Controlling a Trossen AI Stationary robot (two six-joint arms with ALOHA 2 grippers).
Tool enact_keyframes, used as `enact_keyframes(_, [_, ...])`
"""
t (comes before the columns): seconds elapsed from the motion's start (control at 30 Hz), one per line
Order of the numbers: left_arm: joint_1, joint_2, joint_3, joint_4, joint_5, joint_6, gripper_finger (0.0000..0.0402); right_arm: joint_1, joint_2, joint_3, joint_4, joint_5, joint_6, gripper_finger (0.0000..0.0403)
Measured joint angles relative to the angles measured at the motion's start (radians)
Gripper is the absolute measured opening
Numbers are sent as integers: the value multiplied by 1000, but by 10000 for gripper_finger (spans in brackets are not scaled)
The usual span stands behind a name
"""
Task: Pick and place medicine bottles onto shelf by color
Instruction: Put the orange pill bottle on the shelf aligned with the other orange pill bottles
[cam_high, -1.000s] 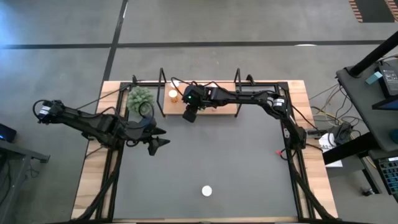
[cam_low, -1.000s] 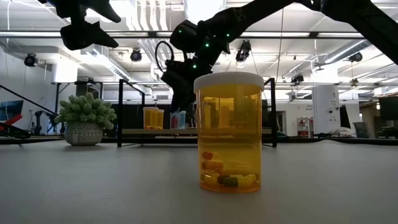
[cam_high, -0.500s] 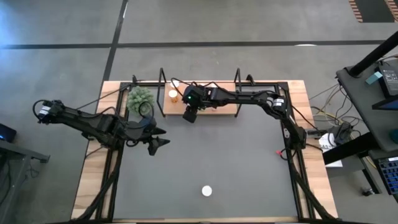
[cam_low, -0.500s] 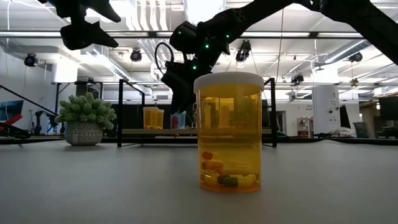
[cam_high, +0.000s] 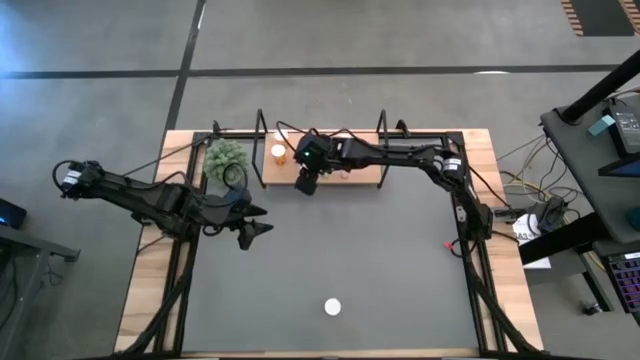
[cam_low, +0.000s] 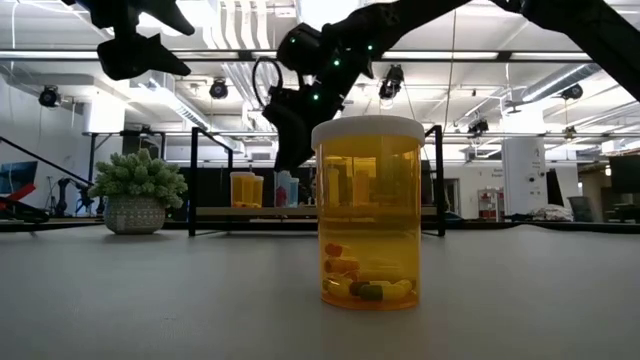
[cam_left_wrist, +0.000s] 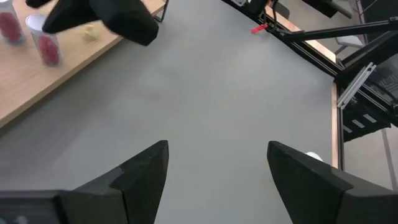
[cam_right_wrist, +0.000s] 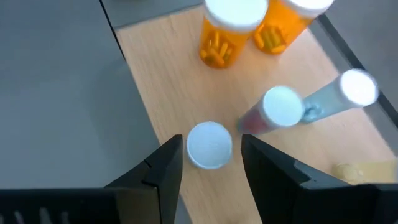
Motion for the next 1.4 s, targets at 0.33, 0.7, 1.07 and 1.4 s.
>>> enact_keyframes(0.33, [0, 4, 0, 0, 0, 0, 258, 0, -80, 0, -31, -6, 8, 155])
enact_keyframes(0.7, [0, 9, 0, 23, -8, 0, 258, 57, -254, 1, -230, -5, 39, 155])
enact_keyframes(1.07, [0, 126, 0, 137, -31, -2, 258, 269, -425, -8, -518, -3, 156, 155])
enact_keyframes(1.4, [-28, 332, 6, 560, 115, 170, 258, 489, -468, -13, -686, 5, 331, 155])
